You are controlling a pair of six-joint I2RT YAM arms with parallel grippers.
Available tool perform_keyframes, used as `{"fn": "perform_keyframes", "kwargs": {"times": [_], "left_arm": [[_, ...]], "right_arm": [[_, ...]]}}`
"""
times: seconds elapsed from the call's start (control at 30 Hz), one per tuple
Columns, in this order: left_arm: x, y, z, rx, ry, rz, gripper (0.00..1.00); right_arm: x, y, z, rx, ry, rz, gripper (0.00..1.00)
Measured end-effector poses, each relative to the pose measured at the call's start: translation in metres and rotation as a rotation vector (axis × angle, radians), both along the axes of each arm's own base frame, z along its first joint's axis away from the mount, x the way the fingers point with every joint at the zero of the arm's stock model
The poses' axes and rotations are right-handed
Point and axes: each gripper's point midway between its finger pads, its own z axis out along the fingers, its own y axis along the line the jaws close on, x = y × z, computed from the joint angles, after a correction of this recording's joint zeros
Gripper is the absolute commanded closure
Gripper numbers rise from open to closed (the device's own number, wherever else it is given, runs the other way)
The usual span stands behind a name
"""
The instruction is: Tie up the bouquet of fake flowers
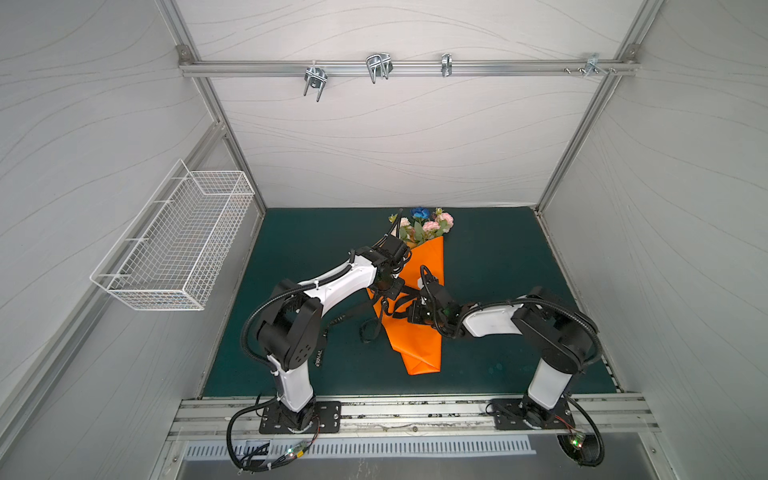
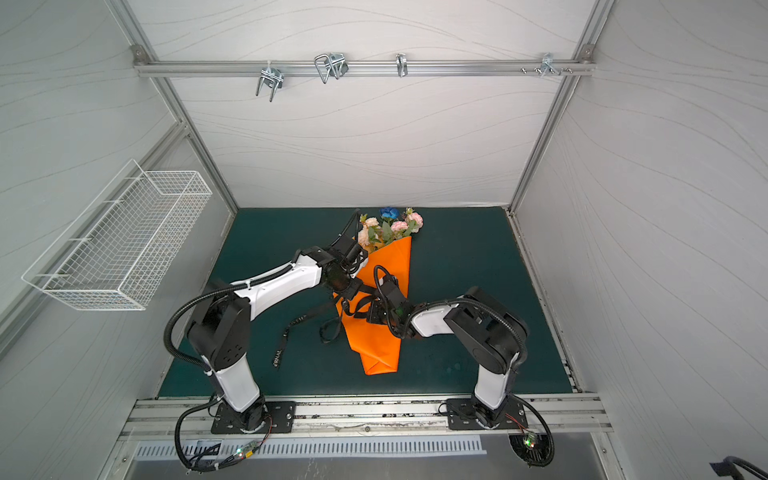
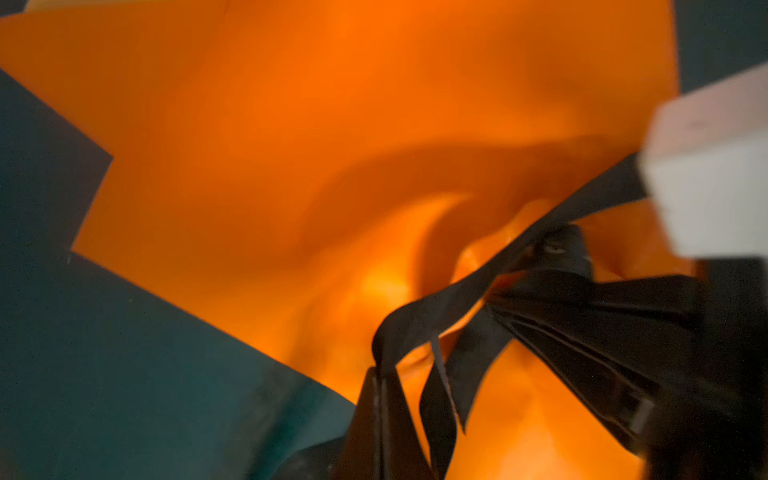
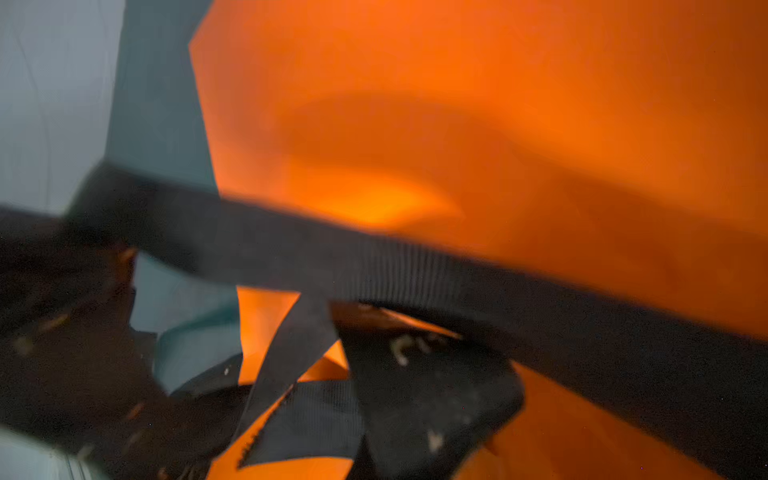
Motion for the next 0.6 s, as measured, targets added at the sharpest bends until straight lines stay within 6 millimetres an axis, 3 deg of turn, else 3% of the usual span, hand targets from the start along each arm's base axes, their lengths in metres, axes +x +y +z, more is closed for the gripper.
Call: {"fn": "perform_keyframes", "kwargs": {"times": [0.2, 0.3, 0.43, 0.6], "left_arm": [[-0.015, -0.009, 0.003, -0.078, 0.000, 0.040, 1.00], [-0.025, -0.009, -0.006, -0.106, 0.039, 0.068, 1.00], [-0.035, -0.008, -0.019, -0.127, 0.084, 0.096, 1.00], [-0.036, -0.010, -0.025, -0.142, 0.105, 0.122, 1.00]], "right_arm": [[0.031, 0.019, 0.005, 0.093, -0.090, -0.023, 1.00], [0.040, 0.024, 0.011, 0.127, -0.135, -0.030, 0.81], [0.042, 0.023, 0.014, 0.129, -0.157, -0.039, 0.71], [0.030, 0.008, 0.013, 0.079, -0.135, -0.055, 0.69]]}}
